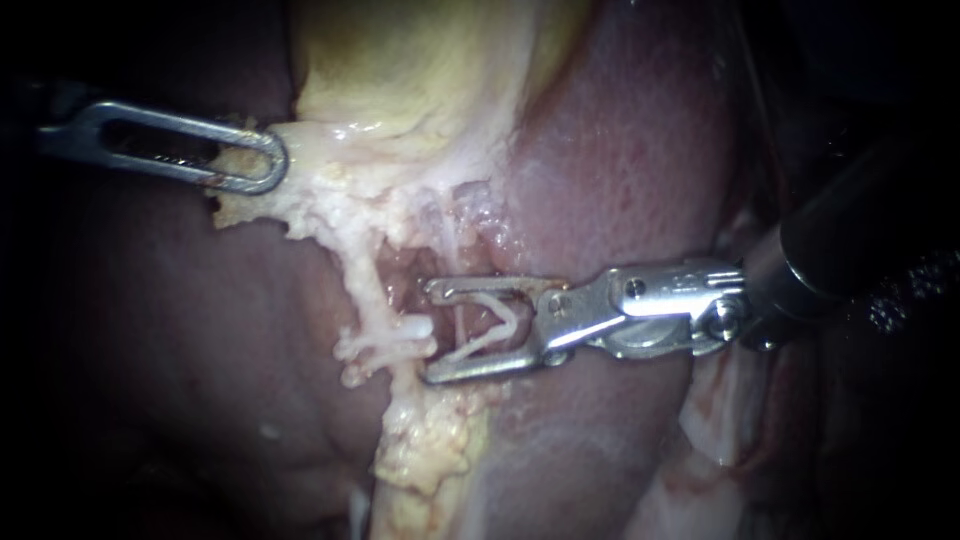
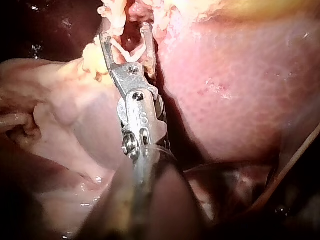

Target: Clipping third clip left tube

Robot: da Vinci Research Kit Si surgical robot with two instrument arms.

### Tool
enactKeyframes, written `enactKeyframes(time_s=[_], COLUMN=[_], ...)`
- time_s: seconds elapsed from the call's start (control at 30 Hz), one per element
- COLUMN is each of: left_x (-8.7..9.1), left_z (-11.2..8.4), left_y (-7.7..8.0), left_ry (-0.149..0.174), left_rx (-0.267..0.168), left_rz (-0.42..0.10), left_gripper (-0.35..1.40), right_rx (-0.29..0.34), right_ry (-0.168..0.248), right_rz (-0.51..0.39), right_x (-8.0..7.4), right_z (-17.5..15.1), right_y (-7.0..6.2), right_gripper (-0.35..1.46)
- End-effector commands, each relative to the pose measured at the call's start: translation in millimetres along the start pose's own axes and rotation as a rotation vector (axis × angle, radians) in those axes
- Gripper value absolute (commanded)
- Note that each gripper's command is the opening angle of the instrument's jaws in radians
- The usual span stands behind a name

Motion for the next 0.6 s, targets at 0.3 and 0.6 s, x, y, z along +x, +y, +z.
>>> enactKeyframes(time_s=[0.3, 0.6], left_x=[-0.1, -0.2], left_z=[0.2, 0.4], left_y=[0.0, -0.1], left_ry=[-0.002, -0.003], left_rx=[-0.001, -0.002], left_rz=[0.001, 0.001], left_gripper=[-0.35, -0.35], right_rx=[0.093, 0.104], right_ry=[0.093, 0.109], right_rz=[0.047, 0.056], right_x=[0.6, 1.2], right_z=[2.0, 4.2], right_y=[0.7, 1.2], right_gripper=[0.49, 0.48])
